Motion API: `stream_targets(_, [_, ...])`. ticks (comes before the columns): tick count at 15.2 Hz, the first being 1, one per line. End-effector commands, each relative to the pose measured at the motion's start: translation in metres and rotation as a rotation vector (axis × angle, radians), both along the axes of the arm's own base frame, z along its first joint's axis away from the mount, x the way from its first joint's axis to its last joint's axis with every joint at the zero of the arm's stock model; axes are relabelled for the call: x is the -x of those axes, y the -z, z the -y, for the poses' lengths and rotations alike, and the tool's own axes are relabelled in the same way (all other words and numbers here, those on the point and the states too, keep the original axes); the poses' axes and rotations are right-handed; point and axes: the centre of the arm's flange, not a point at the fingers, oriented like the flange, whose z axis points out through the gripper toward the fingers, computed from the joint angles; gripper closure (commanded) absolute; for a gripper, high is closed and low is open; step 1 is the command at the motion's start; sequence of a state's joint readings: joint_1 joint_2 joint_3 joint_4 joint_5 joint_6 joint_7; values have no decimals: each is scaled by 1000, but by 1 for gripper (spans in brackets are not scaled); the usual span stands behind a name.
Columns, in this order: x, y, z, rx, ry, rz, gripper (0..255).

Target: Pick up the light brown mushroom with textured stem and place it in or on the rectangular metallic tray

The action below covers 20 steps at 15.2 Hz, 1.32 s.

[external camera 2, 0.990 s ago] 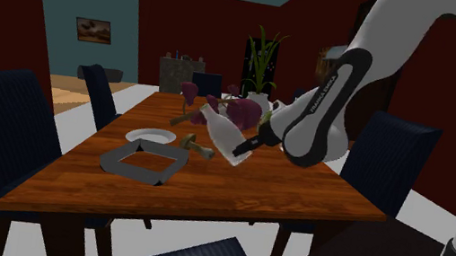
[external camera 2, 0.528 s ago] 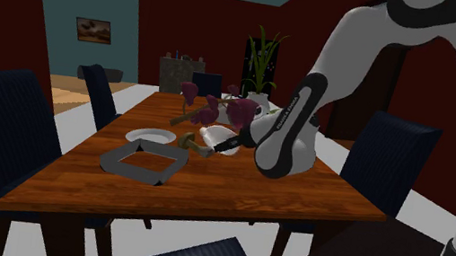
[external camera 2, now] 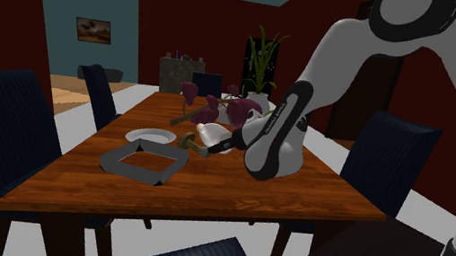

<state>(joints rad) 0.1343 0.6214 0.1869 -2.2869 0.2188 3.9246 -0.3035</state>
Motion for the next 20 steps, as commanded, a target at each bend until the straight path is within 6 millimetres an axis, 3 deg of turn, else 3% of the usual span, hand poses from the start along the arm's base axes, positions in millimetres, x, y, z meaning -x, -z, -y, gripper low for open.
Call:
stream_targets(1, [-1,1,0,0,0,0,0])
stream_targets(6, [-1,1,0,0,0,0,0])
stream_targets(7, [-1,1,0,0,0,0,255])
stream_targets(16, [-1,1,0,0,0,0,255])
stream_targets(17, [-1,1,0,0,0,0,0])
stream_targets(20, [-63,-40,-14,116,-84,-242,0])
